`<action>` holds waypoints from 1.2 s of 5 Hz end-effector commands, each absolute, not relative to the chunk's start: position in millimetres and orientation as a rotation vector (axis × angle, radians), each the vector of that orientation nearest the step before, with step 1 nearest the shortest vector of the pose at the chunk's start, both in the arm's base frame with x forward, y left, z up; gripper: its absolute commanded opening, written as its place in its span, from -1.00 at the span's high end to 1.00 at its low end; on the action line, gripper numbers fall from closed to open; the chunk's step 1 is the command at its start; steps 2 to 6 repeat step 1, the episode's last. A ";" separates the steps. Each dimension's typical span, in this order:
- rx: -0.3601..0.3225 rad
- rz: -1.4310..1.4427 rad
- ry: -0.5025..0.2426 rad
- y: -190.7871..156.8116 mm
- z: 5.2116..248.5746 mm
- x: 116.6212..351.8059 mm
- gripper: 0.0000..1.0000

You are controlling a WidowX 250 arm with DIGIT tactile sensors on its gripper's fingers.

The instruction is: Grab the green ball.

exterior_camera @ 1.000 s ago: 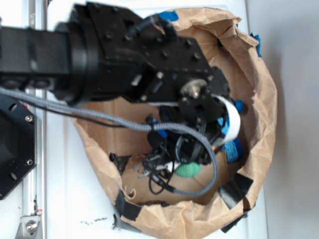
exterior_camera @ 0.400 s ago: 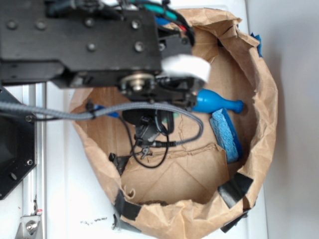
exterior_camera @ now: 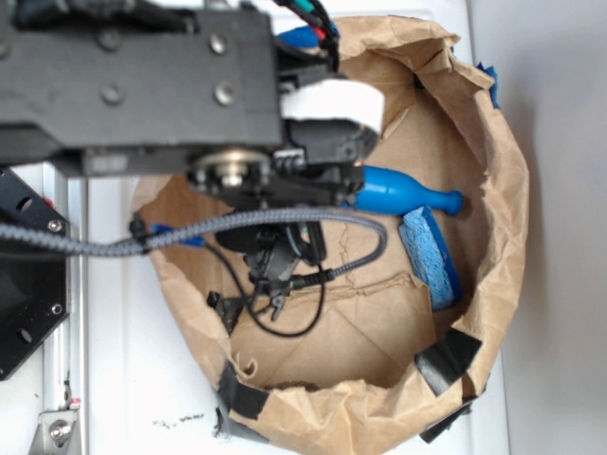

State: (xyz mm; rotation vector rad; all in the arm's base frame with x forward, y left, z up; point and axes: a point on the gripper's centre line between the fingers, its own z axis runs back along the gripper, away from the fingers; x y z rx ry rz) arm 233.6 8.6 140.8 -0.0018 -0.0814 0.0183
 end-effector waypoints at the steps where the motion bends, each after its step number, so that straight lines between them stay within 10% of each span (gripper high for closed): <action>1: -0.031 0.061 -0.146 -10.8 169.8 248.7 1.00; 6: -0.031 0.061 -0.146 -10.8 169.8 248.7 1.00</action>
